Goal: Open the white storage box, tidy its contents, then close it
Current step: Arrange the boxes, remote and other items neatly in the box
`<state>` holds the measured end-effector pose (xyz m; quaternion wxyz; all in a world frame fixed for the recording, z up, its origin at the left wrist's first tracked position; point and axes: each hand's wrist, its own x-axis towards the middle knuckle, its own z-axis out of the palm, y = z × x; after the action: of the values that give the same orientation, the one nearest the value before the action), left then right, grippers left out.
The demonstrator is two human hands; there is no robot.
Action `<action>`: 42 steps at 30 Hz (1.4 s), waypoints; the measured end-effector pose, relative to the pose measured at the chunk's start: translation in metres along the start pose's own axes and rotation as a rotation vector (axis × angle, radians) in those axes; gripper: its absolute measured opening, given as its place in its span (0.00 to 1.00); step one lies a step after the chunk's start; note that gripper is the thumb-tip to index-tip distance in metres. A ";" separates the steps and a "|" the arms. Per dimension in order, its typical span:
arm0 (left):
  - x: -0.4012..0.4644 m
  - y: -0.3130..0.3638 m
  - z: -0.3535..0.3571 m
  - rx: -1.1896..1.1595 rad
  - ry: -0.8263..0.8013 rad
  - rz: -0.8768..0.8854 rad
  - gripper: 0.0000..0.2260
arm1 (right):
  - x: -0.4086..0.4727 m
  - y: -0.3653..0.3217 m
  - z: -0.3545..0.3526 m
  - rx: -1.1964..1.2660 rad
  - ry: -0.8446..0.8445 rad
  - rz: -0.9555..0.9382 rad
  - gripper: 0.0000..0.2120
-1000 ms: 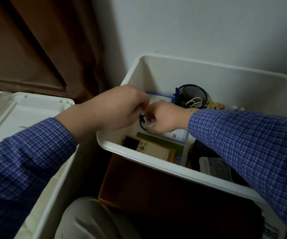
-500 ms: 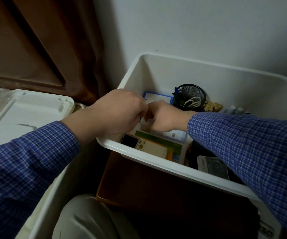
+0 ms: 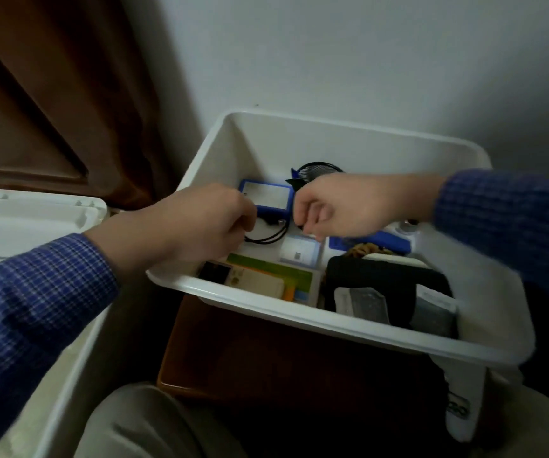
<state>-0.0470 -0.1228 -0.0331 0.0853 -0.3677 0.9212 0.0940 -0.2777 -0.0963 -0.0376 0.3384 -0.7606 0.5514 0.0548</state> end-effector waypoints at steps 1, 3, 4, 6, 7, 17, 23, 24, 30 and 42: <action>0.003 0.009 -0.001 -0.101 -0.004 -0.010 0.08 | -0.018 0.008 -0.011 0.021 -0.033 0.032 0.08; 0.014 0.038 -0.002 -0.231 -0.014 0.033 0.05 | -0.055 0.028 -0.027 -0.019 -0.055 0.108 0.09; 0.019 0.052 -0.002 -0.269 -0.059 0.049 0.05 | -0.068 0.035 -0.029 -0.055 -0.059 0.142 0.10; 0.032 0.082 0.002 -0.293 -0.210 0.053 0.11 | -0.094 0.046 -0.024 -0.137 -0.088 0.207 0.09; 0.038 0.095 0.004 -0.281 -0.293 0.032 0.15 | -0.102 0.050 -0.018 -0.182 -0.121 0.231 0.09; 0.046 0.124 0.031 -0.206 -0.390 -0.075 0.21 | -0.120 0.045 0.040 -0.446 -0.134 0.179 0.16; 0.043 0.119 0.033 -0.330 -0.414 -0.060 0.13 | -0.114 0.040 0.041 -0.359 -0.244 0.200 0.07; 0.043 0.119 0.033 -0.356 -0.419 -0.064 0.12 | -0.112 0.041 0.042 -0.354 -0.259 0.190 0.05; 0.044 0.122 0.033 -0.453 -0.360 -0.051 0.16 | -0.110 0.049 0.043 -0.222 -0.253 0.158 0.06; 0.053 0.113 0.022 -0.487 -0.431 0.145 0.06 | -0.103 0.066 0.006 0.176 -0.039 0.124 0.06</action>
<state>-0.1613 -0.0718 -0.0533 0.1808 -0.2825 0.8562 0.3930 -0.3735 -0.0211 -0.0246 0.4107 -0.6910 0.5934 0.0417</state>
